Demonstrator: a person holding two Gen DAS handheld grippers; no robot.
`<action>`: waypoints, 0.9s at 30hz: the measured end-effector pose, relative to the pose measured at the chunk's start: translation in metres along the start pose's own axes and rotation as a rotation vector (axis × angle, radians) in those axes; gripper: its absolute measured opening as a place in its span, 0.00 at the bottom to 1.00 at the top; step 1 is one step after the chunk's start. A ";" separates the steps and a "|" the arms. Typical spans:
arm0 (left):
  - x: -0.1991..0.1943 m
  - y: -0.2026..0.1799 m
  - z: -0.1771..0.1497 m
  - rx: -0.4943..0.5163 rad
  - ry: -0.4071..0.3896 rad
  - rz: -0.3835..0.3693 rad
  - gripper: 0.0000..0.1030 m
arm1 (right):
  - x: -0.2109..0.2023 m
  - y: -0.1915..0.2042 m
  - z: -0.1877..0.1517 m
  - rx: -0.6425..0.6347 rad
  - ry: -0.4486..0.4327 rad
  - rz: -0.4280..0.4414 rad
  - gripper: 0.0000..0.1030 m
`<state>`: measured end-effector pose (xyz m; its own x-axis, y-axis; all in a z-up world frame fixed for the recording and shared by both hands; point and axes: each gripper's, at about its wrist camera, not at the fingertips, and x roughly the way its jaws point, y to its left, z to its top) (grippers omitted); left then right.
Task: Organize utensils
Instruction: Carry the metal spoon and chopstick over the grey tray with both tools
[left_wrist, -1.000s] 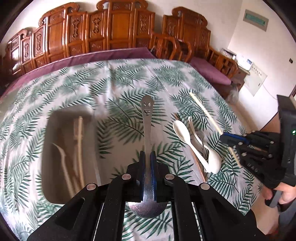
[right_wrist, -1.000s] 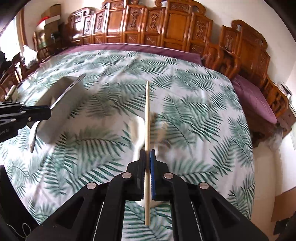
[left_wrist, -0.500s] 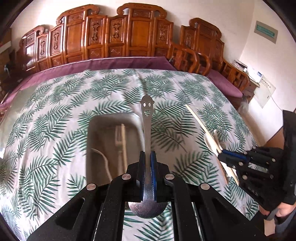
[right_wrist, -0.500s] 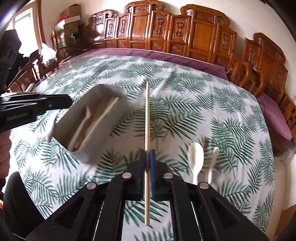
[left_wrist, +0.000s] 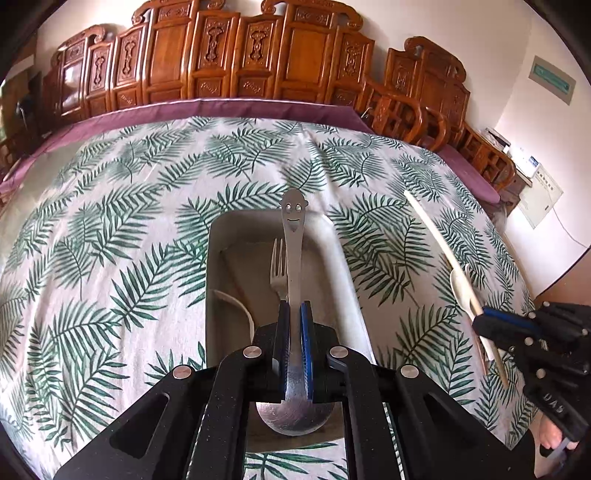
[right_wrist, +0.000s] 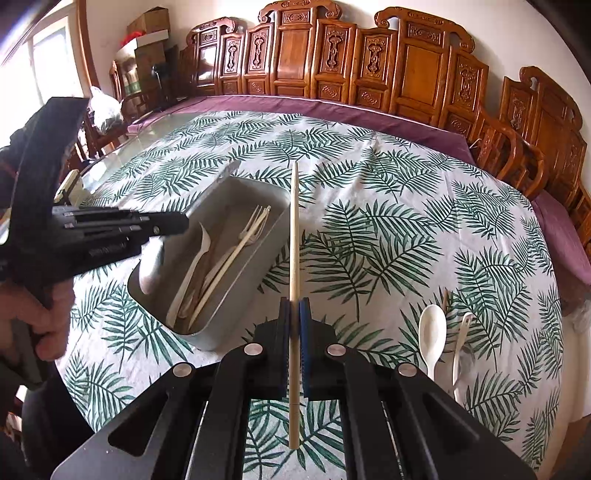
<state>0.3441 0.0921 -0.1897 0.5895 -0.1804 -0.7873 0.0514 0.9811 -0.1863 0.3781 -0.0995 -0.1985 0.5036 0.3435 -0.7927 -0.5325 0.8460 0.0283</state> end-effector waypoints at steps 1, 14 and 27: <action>0.002 0.002 -0.001 -0.005 0.003 -0.004 0.05 | 0.001 0.001 0.001 -0.003 0.000 0.000 0.06; -0.002 0.009 -0.003 0.018 -0.007 -0.016 0.05 | 0.013 0.020 0.013 -0.015 0.018 0.006 0.06; -0.061 0.037 -0.010 0.046 -0.086 0.061 0.05 | 0.039 0.054 0.037 -0.026 0.021 0.027 0.06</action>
<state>0.3020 0.1391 -0.1539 0.6599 -0.1152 -0.7425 0.0488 0.9927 -0.1107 0.3941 -0.0259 -0.2052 0.4748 0.3567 -0.8046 -0.5633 0.8256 0.0336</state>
